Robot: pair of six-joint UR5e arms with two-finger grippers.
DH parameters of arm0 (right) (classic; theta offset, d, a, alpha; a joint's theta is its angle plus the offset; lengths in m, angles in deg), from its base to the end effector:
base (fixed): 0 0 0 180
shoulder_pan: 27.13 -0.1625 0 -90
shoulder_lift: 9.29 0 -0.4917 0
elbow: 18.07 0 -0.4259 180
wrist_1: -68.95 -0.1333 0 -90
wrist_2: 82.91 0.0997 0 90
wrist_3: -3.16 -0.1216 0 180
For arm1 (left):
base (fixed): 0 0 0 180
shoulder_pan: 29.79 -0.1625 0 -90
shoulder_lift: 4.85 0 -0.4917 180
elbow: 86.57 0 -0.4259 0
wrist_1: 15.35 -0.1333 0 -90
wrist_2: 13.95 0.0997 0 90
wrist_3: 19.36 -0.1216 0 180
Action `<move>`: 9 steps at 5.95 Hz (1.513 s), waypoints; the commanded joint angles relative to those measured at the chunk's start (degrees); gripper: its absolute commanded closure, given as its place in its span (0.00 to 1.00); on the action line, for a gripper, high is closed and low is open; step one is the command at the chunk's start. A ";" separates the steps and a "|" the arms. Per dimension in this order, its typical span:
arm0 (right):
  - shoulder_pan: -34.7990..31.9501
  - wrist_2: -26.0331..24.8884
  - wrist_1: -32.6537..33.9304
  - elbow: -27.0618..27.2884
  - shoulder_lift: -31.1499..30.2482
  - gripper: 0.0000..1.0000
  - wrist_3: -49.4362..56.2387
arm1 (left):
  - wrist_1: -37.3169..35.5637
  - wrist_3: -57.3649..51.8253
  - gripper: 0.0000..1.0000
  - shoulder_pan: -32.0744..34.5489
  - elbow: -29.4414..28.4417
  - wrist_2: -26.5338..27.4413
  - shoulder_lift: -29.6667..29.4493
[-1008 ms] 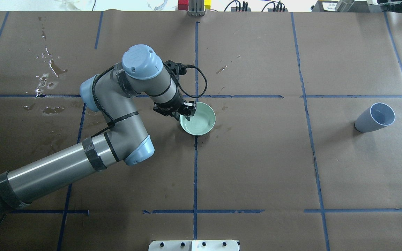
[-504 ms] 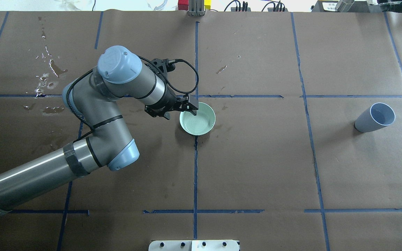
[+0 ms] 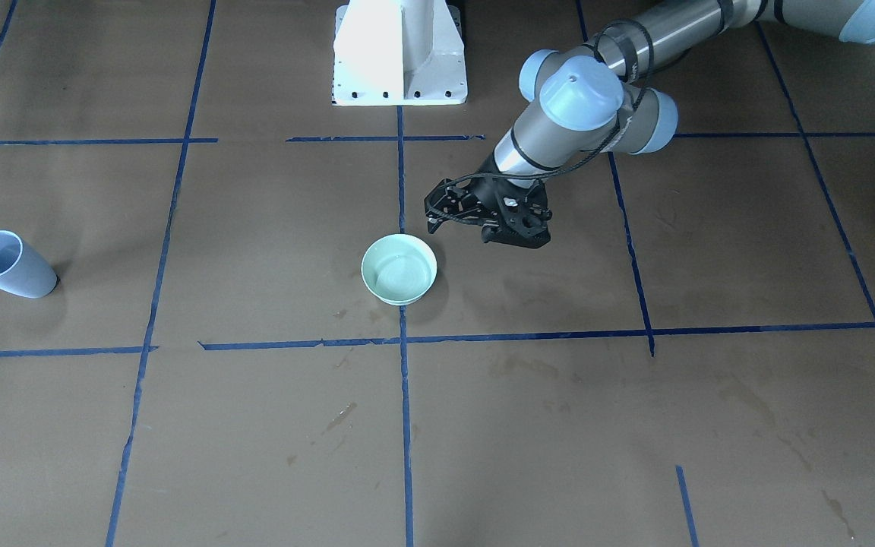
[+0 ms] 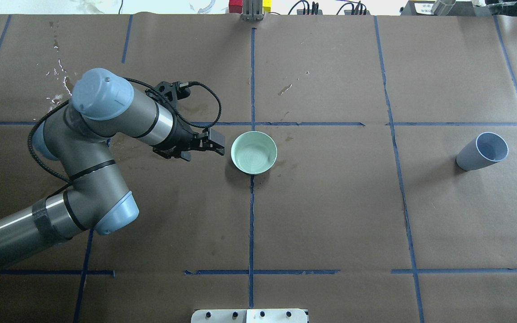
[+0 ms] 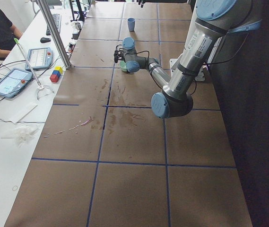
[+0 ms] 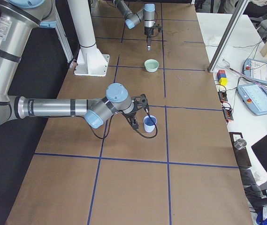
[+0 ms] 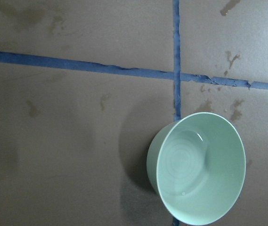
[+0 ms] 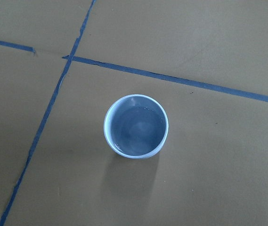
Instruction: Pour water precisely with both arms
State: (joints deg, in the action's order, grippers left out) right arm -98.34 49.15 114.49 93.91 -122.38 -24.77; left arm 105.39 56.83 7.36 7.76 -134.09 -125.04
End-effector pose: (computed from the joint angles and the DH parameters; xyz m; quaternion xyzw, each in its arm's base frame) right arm -0.0693 -0.3646 0.6203 0.1843 -0.4428 -0.0630 0.8752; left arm 0.5425 -0.5017 0.2996 0.0263 0.5642 -0.0272 0.8248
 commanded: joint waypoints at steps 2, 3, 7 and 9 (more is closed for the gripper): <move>19.80 -25.17 -13.00 -0.28 -1.69 0.00 -22.02 | -0.06 0.01 0.00 1.34 6.37 0.43 7.84; 24.58 -32.33 -14.94 -0.45 -3.34 0.00 -22.26 | -0.06 0.01 0.00 2.13 7.09 0.52 9.34; 35.61 -48.22 -19.44 -3.35 -5.03 0.06 -32.19 | -0.15 -0.26 0.00 3.46 8.33 6.14 13.75; 38.58 -56.42 -19.44 -4.23 -4.94 0.00 -32.19 | -0.15 -0.26 0.00 3.46 8.33 6.32 13.75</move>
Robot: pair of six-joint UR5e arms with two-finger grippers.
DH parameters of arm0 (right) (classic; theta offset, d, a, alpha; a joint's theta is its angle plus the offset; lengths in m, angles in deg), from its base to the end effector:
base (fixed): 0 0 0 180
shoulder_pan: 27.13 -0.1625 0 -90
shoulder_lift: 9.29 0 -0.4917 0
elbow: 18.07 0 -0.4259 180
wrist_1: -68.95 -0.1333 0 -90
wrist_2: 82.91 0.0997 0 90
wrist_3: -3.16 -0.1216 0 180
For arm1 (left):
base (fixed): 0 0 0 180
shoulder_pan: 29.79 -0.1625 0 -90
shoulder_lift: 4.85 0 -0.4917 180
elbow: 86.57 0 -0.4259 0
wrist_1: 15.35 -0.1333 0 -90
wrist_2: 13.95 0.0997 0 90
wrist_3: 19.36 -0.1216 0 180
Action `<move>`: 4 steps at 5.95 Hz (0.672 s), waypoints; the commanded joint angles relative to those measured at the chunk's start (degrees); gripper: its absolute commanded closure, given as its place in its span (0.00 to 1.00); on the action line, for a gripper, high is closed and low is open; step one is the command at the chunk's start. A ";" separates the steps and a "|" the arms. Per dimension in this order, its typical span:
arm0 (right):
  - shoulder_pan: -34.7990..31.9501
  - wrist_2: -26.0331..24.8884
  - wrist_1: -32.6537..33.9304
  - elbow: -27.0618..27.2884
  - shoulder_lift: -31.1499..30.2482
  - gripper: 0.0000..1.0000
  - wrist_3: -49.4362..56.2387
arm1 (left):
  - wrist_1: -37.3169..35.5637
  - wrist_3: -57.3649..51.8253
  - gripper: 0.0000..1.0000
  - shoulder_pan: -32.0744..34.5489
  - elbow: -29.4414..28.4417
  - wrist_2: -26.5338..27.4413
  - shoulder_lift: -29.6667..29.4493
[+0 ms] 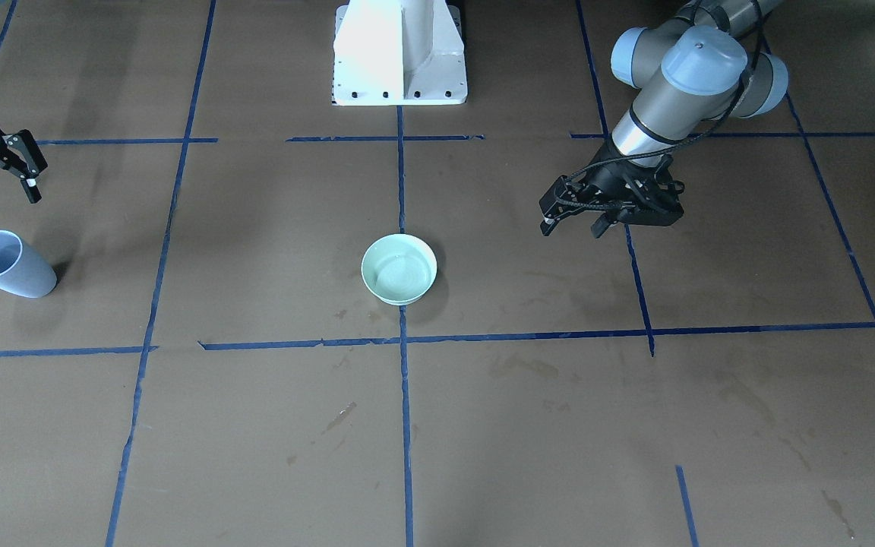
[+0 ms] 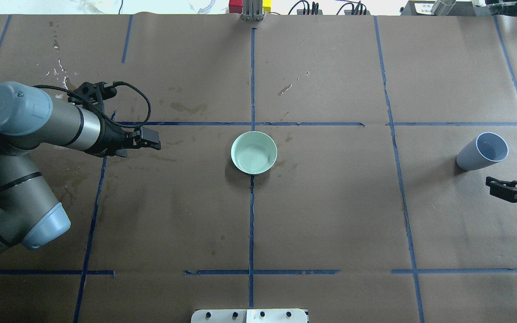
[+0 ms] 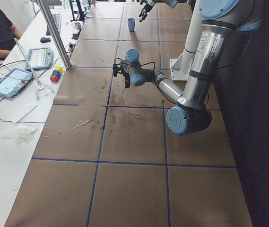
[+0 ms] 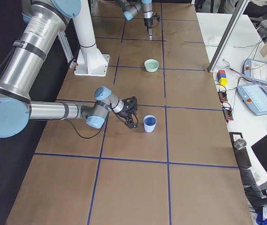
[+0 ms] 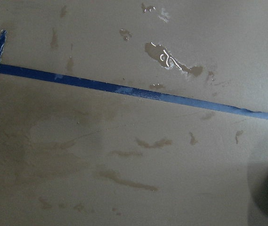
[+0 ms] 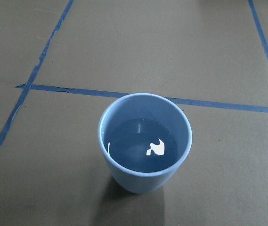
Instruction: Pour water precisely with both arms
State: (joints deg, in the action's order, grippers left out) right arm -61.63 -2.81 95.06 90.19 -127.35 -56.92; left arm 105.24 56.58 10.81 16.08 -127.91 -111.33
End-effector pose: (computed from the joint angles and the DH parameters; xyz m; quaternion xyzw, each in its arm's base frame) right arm -0.1961 -0.3219 0.6584 0.3065 -0.3423 0.0747 0.8851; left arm 0.4448 -0.4918 0.3966 0.0637 0.5153 -0.0941 0.8494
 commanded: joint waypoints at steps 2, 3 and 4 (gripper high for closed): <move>10.04 -20.36 -1.58 -3.22 0.20 0.00 -1.61 | -0.09 0.00 0.00 0.00 0.01 0.14 -0.05; 13.89 -28.17 -7.77 -8.11 0.46 0.00 -2.14 | -0.09 0.00 0.00 -0.09 0.01 0.14 -0.05; 15.50 -31.20 -17.58 -15.12 1.60 0.01 -2.15 | -0.09 0.00 0.00 0.00 0.01 0.14 0.04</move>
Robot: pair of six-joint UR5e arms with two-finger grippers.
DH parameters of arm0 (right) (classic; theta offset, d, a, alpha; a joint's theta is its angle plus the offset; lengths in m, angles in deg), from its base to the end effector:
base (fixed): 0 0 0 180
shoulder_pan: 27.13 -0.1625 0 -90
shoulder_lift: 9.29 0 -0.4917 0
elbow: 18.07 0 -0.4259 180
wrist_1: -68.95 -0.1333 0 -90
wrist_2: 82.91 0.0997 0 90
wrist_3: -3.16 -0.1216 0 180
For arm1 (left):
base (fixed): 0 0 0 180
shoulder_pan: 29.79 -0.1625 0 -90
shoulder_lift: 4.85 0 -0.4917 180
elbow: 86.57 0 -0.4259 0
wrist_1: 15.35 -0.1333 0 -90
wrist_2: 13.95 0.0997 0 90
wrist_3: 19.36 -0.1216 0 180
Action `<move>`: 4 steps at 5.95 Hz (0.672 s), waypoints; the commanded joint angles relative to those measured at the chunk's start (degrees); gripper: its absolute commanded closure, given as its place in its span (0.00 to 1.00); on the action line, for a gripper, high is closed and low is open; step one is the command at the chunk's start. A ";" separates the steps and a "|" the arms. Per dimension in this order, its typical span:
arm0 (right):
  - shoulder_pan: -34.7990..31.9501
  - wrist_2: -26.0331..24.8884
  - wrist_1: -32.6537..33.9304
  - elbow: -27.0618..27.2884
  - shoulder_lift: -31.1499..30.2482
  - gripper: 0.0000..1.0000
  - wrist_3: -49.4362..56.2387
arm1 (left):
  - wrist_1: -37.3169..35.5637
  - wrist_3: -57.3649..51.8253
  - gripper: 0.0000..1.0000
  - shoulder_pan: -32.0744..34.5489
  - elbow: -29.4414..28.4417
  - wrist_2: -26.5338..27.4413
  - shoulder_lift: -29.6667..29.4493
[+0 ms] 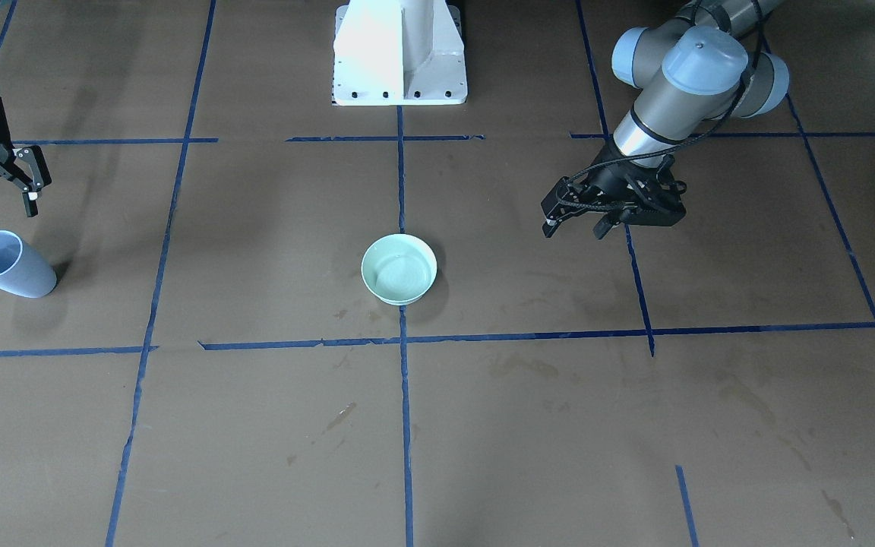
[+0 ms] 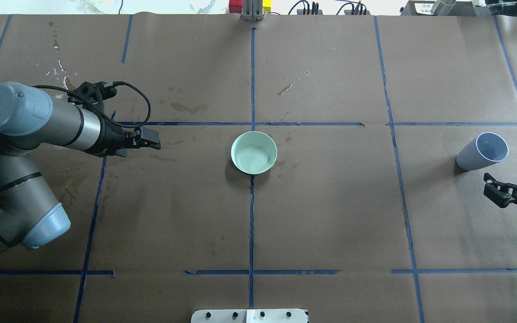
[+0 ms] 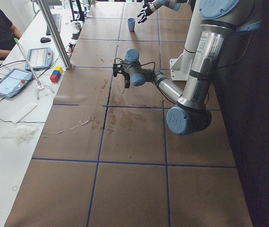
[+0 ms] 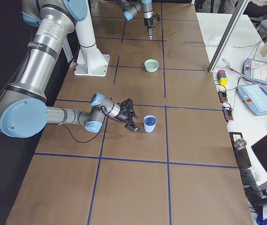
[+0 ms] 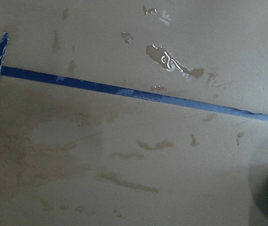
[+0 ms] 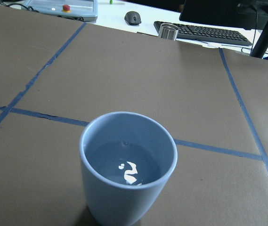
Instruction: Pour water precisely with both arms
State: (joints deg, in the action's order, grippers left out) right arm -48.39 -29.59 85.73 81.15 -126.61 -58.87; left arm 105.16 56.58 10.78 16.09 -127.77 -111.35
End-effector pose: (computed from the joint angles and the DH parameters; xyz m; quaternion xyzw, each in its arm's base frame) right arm -0.2200 -0.3066 0.7057 0.4365 -0.2831 0.0961 0.8486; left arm 0.4450 -0.4919 0.3966 0.0643 0.5147 -0.0947 0.8497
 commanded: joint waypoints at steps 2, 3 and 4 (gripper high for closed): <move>3.41 -9.11 -10.54 -7.73 3.76 0.01 -0.02 | -0.01 0.00 0.00 0.03 0.17 0.00 0.06; 4.02 -10.51 -10.54 -7.72 4.03 0.00 0.15 | -0.01 0.00 0.00 0.03 0.35 0.00 0.06; 4.03 -10.70 -10.54 -7.81 4.12 0.00 0.59 | -0.09 0.00 0.00 0.03 0.44 0.00 0.06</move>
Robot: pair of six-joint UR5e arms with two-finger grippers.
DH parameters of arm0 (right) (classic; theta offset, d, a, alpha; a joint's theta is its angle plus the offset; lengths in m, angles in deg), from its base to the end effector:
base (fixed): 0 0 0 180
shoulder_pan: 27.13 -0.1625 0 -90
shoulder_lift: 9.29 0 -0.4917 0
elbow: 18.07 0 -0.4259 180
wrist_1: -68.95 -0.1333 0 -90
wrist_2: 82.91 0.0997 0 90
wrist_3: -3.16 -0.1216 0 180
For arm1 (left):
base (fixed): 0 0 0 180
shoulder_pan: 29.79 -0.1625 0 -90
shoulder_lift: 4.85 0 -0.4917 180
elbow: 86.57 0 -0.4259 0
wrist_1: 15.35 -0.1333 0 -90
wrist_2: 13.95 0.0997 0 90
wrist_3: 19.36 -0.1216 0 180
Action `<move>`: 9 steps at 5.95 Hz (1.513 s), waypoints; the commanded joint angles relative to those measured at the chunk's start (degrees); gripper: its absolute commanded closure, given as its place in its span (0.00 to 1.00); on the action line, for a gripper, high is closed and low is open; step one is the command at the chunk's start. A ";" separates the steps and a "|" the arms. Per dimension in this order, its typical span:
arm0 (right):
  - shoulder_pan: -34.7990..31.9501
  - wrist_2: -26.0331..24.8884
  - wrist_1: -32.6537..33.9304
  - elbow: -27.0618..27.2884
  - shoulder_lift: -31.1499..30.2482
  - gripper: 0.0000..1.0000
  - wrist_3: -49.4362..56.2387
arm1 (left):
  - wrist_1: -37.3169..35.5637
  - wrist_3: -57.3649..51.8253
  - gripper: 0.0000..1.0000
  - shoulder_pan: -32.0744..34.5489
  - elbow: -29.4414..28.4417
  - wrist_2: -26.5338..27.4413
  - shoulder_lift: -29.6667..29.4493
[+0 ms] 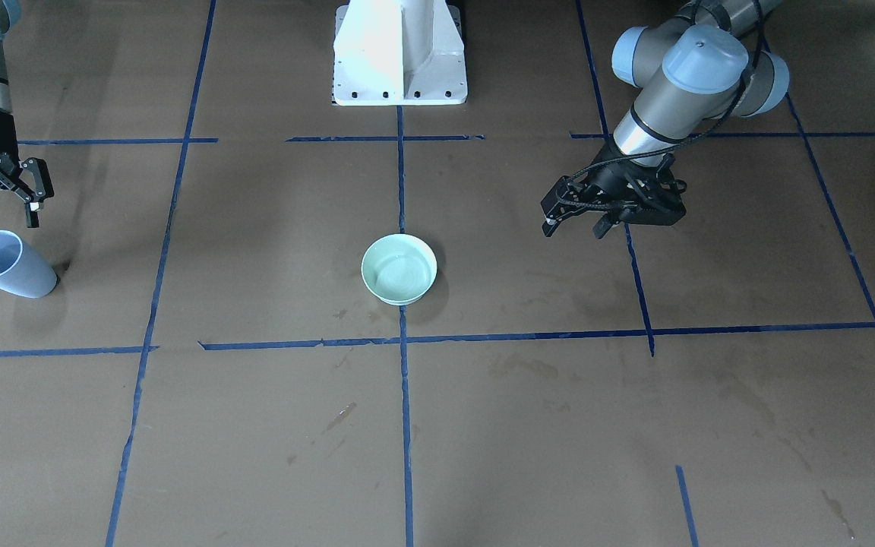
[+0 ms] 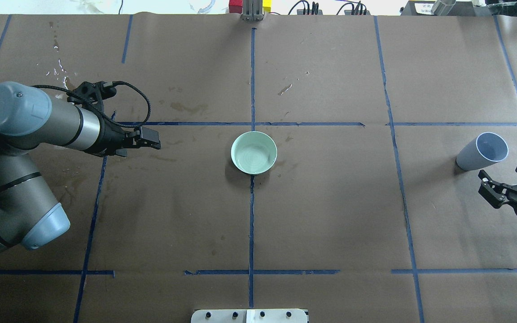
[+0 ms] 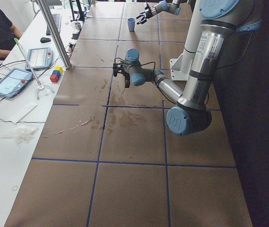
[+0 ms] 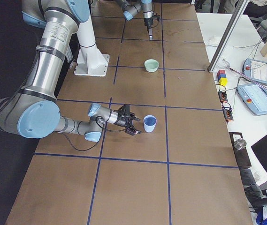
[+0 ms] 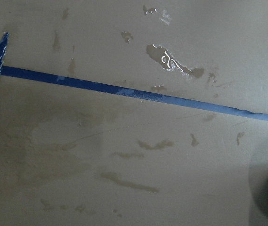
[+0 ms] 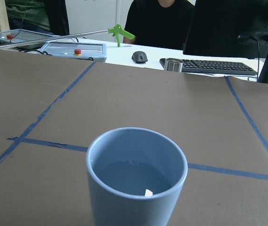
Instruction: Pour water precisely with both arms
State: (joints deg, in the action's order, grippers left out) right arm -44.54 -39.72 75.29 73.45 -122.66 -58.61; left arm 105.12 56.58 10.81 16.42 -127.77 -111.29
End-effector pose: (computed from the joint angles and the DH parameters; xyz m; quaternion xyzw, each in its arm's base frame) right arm -0.2396 -0.3077 0.7238 0.4970 -0.3023 0.1289 0.8032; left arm 0.4436 -0.4911 0.3944 0.0654 0.5161 -0.0943 0.8488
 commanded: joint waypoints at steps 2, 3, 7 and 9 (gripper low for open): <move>0.27 -0.92 -0.10 -0.55 1.84 0.00 0.68 | -0.06 0.00 0.00 0.09 0.36 0.00 0.09; 0.27 -0.74 -0.10 -1.07 2.54 0.00 2.60 | -0.06 0.00 0.00 0.00 0.45 0.00 0.09; 0.18 -0.13 -3.59 -5.46 5.09 0.00 6.73 | -0.23 0.00 0.00 0.09 0.37 -0.09 0.00; -0.77 -0.04 -4.05 -5.91 5.18 0.00 6.66 | -0.23 0.00 0.00 0.00 0.37 -0.09 0.00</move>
State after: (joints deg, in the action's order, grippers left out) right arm -44.70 -39.83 71.48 67.75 -117.56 -52.01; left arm 104.89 56.58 10.89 16.80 -127.86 -111.28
